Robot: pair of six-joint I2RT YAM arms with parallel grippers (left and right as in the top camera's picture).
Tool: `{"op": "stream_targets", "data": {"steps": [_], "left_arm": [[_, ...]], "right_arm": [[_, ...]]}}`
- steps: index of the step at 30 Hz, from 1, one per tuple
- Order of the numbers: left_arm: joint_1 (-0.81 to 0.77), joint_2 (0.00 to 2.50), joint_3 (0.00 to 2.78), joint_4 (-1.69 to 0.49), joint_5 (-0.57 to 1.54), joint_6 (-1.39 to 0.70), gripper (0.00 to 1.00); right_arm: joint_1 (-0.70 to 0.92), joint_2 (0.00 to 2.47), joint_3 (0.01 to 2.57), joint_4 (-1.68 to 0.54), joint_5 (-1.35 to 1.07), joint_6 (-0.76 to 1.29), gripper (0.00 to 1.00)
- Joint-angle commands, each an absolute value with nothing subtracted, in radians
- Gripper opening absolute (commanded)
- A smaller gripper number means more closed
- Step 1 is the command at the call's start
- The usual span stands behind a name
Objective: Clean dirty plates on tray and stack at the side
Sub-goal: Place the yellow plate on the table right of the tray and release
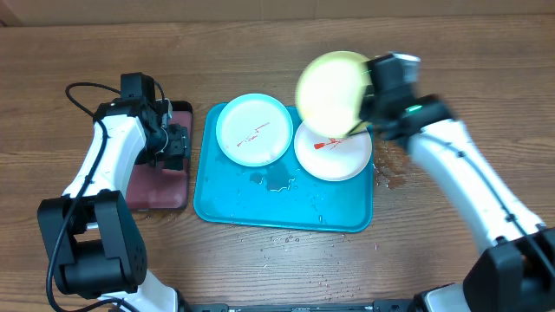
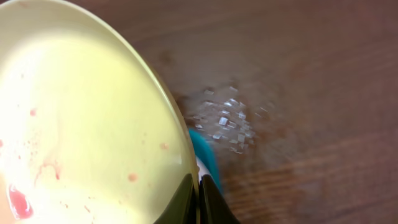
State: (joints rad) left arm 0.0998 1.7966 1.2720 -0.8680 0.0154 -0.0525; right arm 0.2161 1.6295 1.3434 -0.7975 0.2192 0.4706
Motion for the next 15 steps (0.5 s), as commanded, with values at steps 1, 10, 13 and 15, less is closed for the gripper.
{"op": "stream_targets", "data": {"steps": [1,10,13,15], "left_arm": [[0.104,1.778,1.287,-0.867,0.027,-0.06,0.73],[0.104,1.778,1.287,-0.867,0.027,-0.06,0.73],[0.104,1.778,1.287,-0.867,0.027,-0.06,0.73],[0.104,1.778,1.287,-0.867,0.027,-0.06,0.73]], "right_arm": [[0.039,1.594,1.36,-0.828,-0.092,0.528,0.04],[-0.29,1.601,1.224,-0.916,-0.151,0.486,0.04],[-0.309,1.601,1.155,-0.866,-0.15,0.467,0.04],[-0.309,1.601,1.112,-0.814,-0.149,0.467,0.04]]}}
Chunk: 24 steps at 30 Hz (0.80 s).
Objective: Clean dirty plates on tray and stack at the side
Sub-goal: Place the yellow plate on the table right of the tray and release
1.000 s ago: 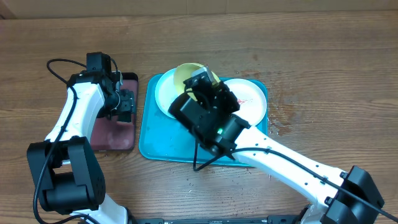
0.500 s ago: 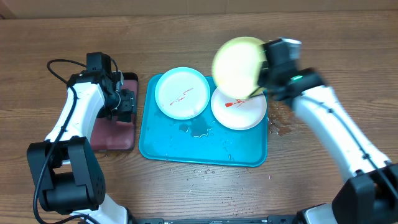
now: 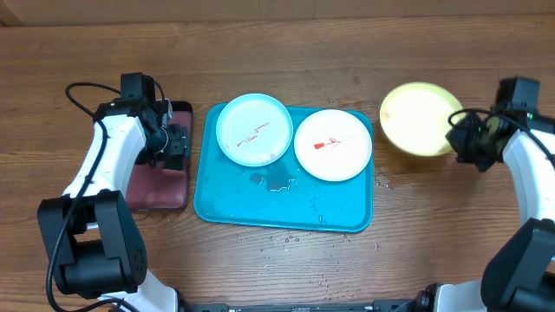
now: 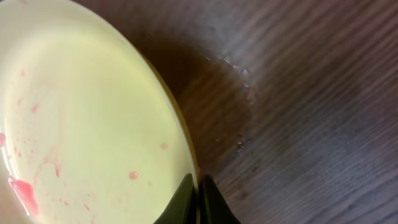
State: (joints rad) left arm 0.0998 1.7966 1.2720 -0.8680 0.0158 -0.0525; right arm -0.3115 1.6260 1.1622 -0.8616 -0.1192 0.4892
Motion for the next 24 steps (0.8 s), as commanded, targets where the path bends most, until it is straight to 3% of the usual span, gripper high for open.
{"op": "stream_targets", "data": {"steps": [1,11,17,24], "left_arm": [[0.104,1.778,1.287,-0.867,0.027,-0.06,0.73],[0.104,1.778,1.287,-0.866,0.027,-0.06,0.73],[0.104,1.778,1.287,-0.864,0.027,-0.06,0.73],[0.104,1.778,1.287,-0.865,0.027,-0.06,0.73]], "right_arm": [[-0.309,1.601,1.091,-0.785,-0.142,0.467,0.04],[-0.308,1.601,0.999,-0.629,-0.141,0.467,0.06],[-0.282,1.601,1.0,-0.606,-0.217,0.408,0.36],[-0.117,1.601,1.073,-0.616,-0.274,0.223,0.52]]}}
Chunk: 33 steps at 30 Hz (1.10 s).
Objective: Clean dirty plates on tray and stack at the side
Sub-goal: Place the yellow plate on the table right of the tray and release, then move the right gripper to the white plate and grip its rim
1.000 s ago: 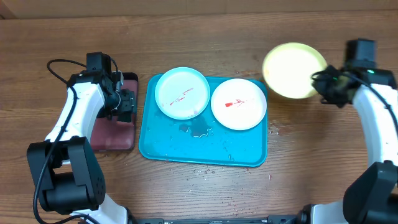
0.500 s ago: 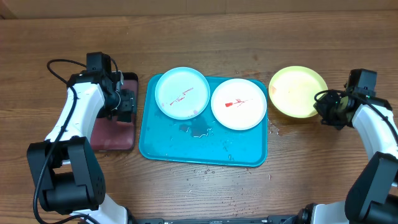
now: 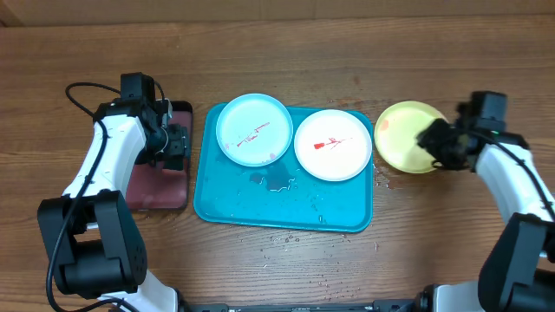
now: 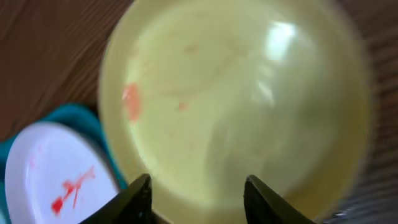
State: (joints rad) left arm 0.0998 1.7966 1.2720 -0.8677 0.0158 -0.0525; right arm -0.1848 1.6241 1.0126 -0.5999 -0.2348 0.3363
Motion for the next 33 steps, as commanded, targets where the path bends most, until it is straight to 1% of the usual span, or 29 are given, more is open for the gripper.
{"op": "stream_targets", "data": {"steps": [1,8,14,17,21,26,30,32,33], "left_arm": [[0.104,1.778,1.287,-0.865,0.027,-0.06,0.73],[0.104,1.778,1.287,-0.867,0.027,-0.06,0.73],[0.104,1.778,1.287,-0.867,0.027,-0.06,0.73],[0.104,1.778,1.287,-0.867,0.027,-0.06,0.73],[0.104,1.778,1.287,-0.867,0.027,-0.06,0.73],[0.104,1.778,1.287,-0.867,0.027,-0.06,0.73],[0.104,1.778,1.287,-0.868,0.027,-0.06,0.73],[0.104,1.778,1.287,-0.868,0.027,-0.06,0.73],[0.104,1.778,1.287,-0.868,0.027,-0.06,0.73]], "right_arm": [[-0.091,1.601,1.097,-0.633,-0.27,0.202,0.53],[0.099,1.634,1.303,-0.748,-0.216,0.098,0.55],[0.231,1.785,1.51,-0.852,-0.179,0.013,0.58],[0.29,1.877,1.602,-0.87,-0.179,-0.036,0.59],[0.37,1.977,1.635,-0.784,-0.18,-0.049,0.59],[0.432,2.06,1.635,-0.678,-0.178,-0.047,0.6],[0.448,2.11,1.635,-0.631,-0.126,0.022,0.6],[0.448,2.125,1.635,-0.616,-0.128,0.031,0.58],[0.448,2.134,1.635,-0.611,-0.128,0.031,0.55]]}}
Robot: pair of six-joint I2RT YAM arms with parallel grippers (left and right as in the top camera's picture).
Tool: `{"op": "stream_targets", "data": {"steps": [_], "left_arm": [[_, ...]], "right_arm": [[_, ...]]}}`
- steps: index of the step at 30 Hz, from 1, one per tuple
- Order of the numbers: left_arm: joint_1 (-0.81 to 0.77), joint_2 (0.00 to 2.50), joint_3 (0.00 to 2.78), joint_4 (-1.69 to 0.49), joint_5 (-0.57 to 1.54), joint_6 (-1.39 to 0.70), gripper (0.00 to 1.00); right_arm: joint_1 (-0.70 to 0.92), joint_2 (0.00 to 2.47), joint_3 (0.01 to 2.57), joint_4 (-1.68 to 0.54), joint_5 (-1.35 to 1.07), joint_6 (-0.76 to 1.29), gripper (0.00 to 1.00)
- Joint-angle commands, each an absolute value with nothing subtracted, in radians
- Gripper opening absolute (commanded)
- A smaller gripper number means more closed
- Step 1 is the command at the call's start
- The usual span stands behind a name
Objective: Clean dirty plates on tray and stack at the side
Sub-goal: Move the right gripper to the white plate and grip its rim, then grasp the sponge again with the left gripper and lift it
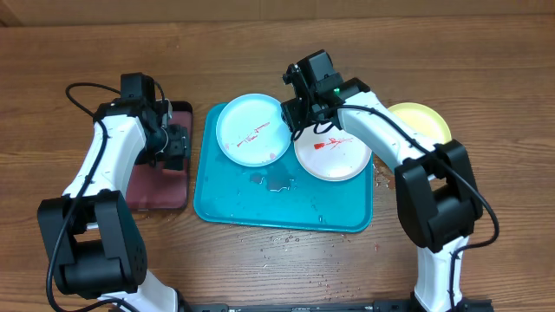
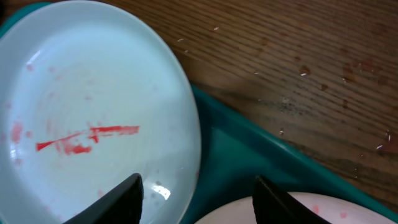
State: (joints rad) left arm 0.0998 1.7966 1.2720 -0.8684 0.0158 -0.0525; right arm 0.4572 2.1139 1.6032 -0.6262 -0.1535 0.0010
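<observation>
A teal tray (image 1: pixel 260 208) holds a light blue plate (image 1: pixel 251 130) and a white plate (image 1: pixel 334 154), both with red smears. A yellow plate (image 1: pixel 423 121) lies on the table right of the tray, partly hidden by my right arm. My right gripper (image 1: pixel 299 111) hangs open over the tray's back edge, between the two plates. In the right wrist view the blue plate (image 2: pixel 93 137) is on the left, the white plate (image 2: pixel 298 214) is at the lower right, and the right gripper (image 2: pixel 199 202) is empty. My left gripper (image 1: pixel 176 140) sits over a dark red pad (image 1: pixel 156 186).
Water pools on the tray floor (image 1: pixel 277 182) near its middle. Droplets and crumbs dot the wood in front of the tray (image 1: pixel 295 236) and to the right of it (image 1: pixel 390 178). The wooden table (image 2: pixel 311 68) shows behind the tray.
My right gripper was open above the yellow plate to the right of the tray. It is now over the tray's back, between the blue and white plates. The left arm has not moved.
At first my right gripper was shut on the yellow plate's rim, holding it tilted above the white plate. Then it held the plate over the table right of the tray. Then the plate lay there with the gripper open. Now the gripper is over the tray.
</observation>
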Motion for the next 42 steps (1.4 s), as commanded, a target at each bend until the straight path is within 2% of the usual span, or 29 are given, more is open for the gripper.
{"op": "stream_targets", "data": {"steps": [1,9,14,18,21,35,39,42], "left_arm": [[0.104,1.778,1.287,-0.868,0.027,-0.06,0.73],[0.104,1.778,1.287,-0.868,0.027,-0.06,0.73],[0.104,1.778,1.287,-0.867,0.027,-0.06,0.73],[0.104,1.778,1.287,-0.868,0.027,-0.06,0.73],[0.104,1.778,1.287,-0.867,0.027,-0.06,0.73],[0.104,1.778,1.259,-0.8,0.027,-0.06,0.73],[0.104,1.778,1.21,-0.744,0.027,-0.06,0.73],[0.104,1.778,1.162,-0.682,0.027,-0.06,0.68]], "right_arm": [[0.448,2.138,1.635,-0.61,-0.128,0.04,0.53],[0.456,2.179,1.634,-0.614,-0.221,0.084,0.38],[0.475,2.181,1.634,-0.648,-0.222,0.108,0.35],[0.485,2.184,1.634,-0.687,-0.232,0.19,0.13],[0.5,2.184,1.634,-0.694,-0.242,0.192,0.08],[0.555,2.184,1.634,-0.736,-0.237,0.241,0.04],[0.555,2.184,1.634,-0.736,-0.237,0.241,0.07],[0.556,2.184,1.634,-0.736,-0.239,0.241,0.12]]}}
